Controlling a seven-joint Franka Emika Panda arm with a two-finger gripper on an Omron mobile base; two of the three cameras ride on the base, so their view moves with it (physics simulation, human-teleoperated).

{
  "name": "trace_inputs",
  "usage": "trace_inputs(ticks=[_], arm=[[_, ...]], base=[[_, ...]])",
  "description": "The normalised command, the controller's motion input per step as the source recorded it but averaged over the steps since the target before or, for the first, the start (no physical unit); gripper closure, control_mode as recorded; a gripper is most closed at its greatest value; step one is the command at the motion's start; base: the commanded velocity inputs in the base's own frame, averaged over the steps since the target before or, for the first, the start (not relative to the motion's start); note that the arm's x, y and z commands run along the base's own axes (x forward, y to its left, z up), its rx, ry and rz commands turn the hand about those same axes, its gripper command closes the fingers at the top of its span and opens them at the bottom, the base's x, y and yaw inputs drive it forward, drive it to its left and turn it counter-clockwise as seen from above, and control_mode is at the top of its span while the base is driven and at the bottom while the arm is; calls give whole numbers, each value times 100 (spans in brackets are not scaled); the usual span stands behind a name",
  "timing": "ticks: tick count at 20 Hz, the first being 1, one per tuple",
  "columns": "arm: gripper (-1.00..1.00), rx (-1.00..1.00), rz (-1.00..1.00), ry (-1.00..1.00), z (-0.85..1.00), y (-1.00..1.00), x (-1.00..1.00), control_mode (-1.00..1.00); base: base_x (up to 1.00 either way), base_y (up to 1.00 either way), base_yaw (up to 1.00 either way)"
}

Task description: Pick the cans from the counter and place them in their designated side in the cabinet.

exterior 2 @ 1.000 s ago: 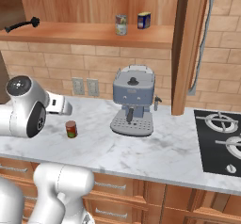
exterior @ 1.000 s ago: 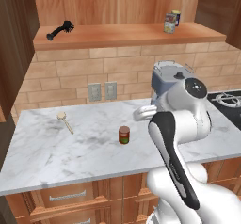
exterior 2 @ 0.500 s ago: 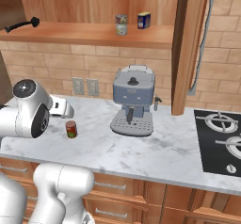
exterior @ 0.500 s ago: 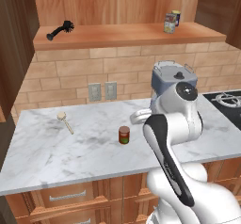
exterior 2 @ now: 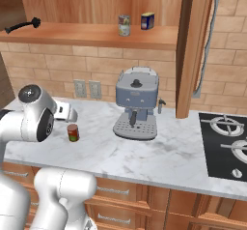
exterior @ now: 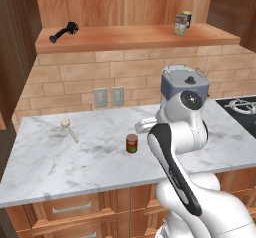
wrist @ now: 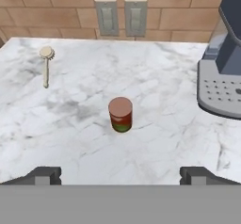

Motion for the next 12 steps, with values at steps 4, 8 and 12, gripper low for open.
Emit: trace_inputs(ticks=[4,8,12], arm=[[-100,0,0,0,-16,4,12,-100],[-100,0,0,-1,-12,0,6,-100],[-100,0,0,0,-12,0,4,-100]], base=[[0,0,0],[0,0,0],[0,0,0]])
